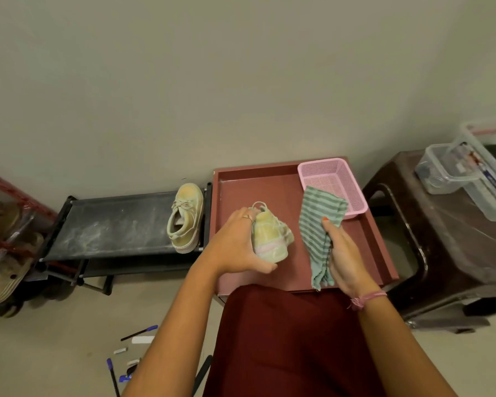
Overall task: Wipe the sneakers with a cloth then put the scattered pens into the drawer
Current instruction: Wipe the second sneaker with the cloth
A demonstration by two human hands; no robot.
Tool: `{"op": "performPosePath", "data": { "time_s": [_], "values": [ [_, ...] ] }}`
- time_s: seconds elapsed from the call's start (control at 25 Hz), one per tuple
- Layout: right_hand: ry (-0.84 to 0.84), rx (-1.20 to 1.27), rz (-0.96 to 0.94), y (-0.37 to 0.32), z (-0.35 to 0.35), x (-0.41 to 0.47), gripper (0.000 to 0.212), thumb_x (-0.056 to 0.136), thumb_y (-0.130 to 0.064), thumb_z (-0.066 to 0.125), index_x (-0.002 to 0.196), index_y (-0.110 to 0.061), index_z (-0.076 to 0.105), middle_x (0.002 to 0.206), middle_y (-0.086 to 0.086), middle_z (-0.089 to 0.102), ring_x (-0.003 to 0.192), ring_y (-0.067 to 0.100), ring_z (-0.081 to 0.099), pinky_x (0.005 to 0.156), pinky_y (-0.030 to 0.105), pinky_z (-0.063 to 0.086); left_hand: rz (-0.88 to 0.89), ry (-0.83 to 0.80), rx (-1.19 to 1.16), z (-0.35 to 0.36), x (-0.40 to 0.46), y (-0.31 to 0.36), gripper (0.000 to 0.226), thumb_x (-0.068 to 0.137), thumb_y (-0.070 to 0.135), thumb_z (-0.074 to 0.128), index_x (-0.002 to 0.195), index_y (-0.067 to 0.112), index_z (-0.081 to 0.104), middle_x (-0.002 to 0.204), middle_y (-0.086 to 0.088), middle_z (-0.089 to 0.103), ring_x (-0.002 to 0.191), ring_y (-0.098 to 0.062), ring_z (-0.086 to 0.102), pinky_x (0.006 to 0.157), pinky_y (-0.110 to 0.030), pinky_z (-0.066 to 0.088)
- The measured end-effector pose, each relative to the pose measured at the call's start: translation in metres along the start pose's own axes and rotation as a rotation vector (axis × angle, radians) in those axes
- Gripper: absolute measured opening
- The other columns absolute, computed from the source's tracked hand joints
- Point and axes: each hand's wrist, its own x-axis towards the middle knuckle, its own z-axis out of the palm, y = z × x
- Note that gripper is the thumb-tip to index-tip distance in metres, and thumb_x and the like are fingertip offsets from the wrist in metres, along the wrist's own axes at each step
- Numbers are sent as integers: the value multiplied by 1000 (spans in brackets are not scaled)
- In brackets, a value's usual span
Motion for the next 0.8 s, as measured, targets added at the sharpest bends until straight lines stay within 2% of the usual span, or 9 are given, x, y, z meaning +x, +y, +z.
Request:
{"op": "performPosePath", "data": {
  "time_s": [0.16,0.28,0.36,0.44,0.56,0.64,0.72,0.76,0.8],
  "values": [
    [-77,-168,-23,-3,11,-18,24,99,-24,42,107,-19,65,107,0,72,101,12,67,86,23,52,-5,-101,35,16,7,13,90,53,39,85,130,21,41,115,5,44,112,-13,40,95,-32,41],
    [-109,-190,-34,1,18,-22,27,99,-20,40,106,-19,66,103,-4,73,100,8,66,80,15,52,-14,-99,-4,23,16,14,93,55,34,86,134,19,39,122,4,42,119,-14,38,100,-31,39],
    [-93,-158,-29,5,19,-21,28,99,-21,40,105,-20,67,106,-3,72,105,11,64,88,20,50,-30,-49,-117,27,20,12,110,56,29,87,146,17,25,128,6,35,122,-10,36,103,-24,35],
    [-86,-88,-2,8,17,-16,29,99,-24,40,110,-18,66,112,1,70,112,16,62,98,31,46,-29,60,-263,36,21,8,123,56,27,90,152,16,13,132,8,27,123,-4,34,100,-9,29],
    [-85,-84,17,8,17,-8,35,94,-35,47,117,-17,64,119,4,67,116,18,60,104,39,42,-26,242,-368,52,21,2,119,50,38,93,147,18,27,136,8,33,126,-1,35,100,1,23],
    [-77,-116,16,0,19,-3,33,91,-35,49,111,-16,67,115,5,69,111,19,62,101,39,46,-54,287,-391,55,25,0,118,46,41,95,144,21,34,138,7,38,128,-3,37,104,-7,25],
    [-75,-197,-37,-14,26,-2,26,96,-21,43,93,-17,68,99,4,71,95,17,66,84,26,52,-82,277,-392,55,31,5,119,44,44,94,145,23,34,142,7,39,131,-6,37,109,-20,28],
    [-63,-270,-95,-19,32,-2,28,97,-16,41,86,-18,66,91,1,70,87,14,64,75,17,50,-92,268,-403,56,34,7,119,42,44,94,144,23,36,141,8,41,129,-6,39,108,-23,31],
    [-58,-405,-175,-21,36,-1,28,96,-15,40,86,-19,65,91,-3,67,87,12,61,73,11,47,-109,267,-425,55,37,12,116,42,41,93,142,22,39,136,8,44,124,-6,44,105,-24,36]
  ]
}}
